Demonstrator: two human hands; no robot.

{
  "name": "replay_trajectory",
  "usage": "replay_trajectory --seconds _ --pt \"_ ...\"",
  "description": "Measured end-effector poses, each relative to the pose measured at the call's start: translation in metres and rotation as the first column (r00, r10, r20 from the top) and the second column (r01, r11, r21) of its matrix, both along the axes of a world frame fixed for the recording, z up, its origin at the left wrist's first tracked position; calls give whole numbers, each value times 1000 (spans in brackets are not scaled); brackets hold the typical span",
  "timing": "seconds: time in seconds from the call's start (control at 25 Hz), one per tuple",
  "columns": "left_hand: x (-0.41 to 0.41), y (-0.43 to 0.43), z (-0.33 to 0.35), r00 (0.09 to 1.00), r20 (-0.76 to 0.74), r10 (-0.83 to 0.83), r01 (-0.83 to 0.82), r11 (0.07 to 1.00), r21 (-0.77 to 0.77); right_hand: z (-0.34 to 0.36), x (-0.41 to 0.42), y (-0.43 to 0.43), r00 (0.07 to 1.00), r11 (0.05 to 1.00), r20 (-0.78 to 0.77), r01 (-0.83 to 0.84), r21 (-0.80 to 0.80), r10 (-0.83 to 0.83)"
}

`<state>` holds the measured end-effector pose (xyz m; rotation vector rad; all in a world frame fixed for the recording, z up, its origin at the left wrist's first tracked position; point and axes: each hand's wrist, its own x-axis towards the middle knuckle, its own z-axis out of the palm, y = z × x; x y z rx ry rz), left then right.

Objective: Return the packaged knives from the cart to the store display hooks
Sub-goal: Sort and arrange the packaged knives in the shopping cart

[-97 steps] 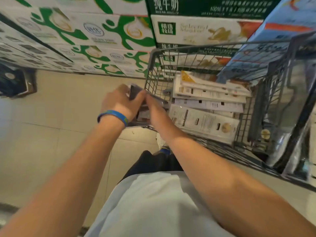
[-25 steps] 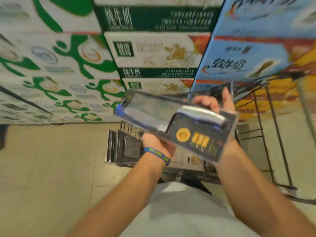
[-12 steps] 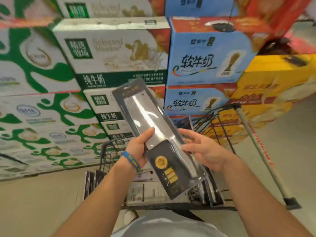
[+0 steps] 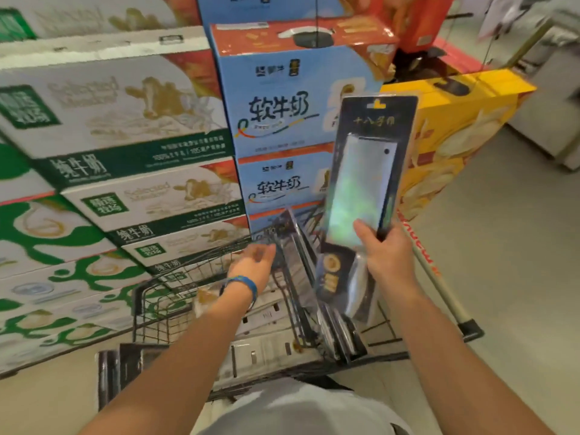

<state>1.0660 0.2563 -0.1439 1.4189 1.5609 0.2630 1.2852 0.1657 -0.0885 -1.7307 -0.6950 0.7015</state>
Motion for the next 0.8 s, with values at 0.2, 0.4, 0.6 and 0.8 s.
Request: replay_trajectory --seconds 0.2,0.4,0.6,0.8 --pt "24 -45 -66 986 -100 -130 71 888 -455 -37 37 7 918 906 365 17 -422 153" --pt "21 -68 -96 951 -218 -218 164 957 -240 -116 16 9 815 664 281 -161 -730 507" --pt "15 -70 -102 931 -241 -276 233 953 -192 -149 23 14 802 535 187 -185 -825 567" --pt "7 -73 -105 963 -94 -252 233 956 -178 -126 -56 16 690 894 622 -83 -439 370"
